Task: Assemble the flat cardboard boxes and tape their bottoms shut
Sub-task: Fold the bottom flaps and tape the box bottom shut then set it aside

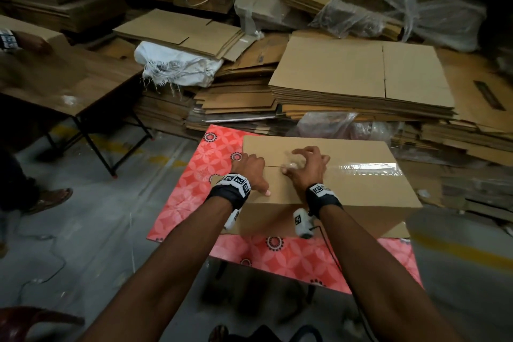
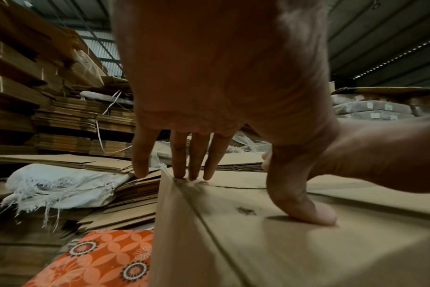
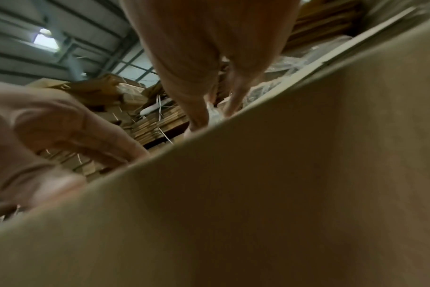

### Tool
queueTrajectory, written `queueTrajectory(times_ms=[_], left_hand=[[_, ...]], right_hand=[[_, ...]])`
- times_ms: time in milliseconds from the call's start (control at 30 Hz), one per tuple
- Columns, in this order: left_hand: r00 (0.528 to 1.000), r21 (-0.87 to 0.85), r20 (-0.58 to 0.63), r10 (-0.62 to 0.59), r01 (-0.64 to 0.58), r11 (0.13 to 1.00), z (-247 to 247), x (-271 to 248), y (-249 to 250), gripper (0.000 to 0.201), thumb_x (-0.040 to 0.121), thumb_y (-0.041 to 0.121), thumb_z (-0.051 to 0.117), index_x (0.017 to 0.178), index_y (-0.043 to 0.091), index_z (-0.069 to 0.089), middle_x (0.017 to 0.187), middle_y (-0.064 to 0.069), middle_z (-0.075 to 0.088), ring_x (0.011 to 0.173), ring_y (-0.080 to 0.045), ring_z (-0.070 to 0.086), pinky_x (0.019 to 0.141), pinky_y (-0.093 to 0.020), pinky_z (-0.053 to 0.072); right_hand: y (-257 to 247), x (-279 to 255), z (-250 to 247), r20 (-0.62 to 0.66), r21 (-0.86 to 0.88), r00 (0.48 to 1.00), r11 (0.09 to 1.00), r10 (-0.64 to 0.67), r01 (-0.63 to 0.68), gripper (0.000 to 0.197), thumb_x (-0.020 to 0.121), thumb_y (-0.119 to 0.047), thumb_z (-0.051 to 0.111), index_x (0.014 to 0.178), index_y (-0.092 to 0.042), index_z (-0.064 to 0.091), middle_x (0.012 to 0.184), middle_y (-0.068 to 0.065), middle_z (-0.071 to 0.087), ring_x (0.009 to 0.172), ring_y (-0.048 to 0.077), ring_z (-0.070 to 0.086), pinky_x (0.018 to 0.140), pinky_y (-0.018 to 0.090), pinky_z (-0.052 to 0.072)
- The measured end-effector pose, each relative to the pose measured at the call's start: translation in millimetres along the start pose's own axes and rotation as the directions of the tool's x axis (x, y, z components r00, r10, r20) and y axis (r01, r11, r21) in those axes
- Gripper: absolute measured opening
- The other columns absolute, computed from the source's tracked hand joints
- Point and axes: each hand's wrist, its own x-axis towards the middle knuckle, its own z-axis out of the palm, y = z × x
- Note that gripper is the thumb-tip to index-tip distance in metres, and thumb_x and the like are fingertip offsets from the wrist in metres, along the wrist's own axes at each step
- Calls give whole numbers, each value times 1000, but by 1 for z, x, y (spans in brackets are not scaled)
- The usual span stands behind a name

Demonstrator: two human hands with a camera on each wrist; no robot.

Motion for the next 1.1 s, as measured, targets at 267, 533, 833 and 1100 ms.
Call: queueTrajectory(times_ms=[267,533,833,1100], left_hand=[[989,24,77,129,-131,991,12,2,27,101,54,74,84,130,16,52,137,-14,46,127,-38,43,98,-51,42],[987,48,94,130,-135,990,7,2,15,112,51,74,85,142,19,50,147,-12,41,132,-37,40,100,-51,44],[981,77,119,155,-165,983,-7,5,1,118,38,77,87,137,20,58,139,-10,47,124,-34,49,99,-49,49],[977,136,166,131,-154,979,-9,7,20,97,50,75,86,124,18,59,126,-8,53,117,-33,51,81,-42,38]], right_hand=[[14,3,6,141,-151,988,985,-67,89,9,95,-17,61,96,-10,65,119,9,56,117,33,45,90,44,37],[32,0,-10,53,245,997,969,-51,37,8,100,-18,50,93,-20,48,89,10,65,80,32,65,62,29,51],[53,7,-29,47,-10,975,976,-217,218,18,92,-16,65,91,-21,48,83,1,60,80,29,58,65,36,43],[61,-8,-38,44,91,978,976,-202,197,5,91,-12,60,93,-15,63,89,3,67,80,23,59,71,32,46]])
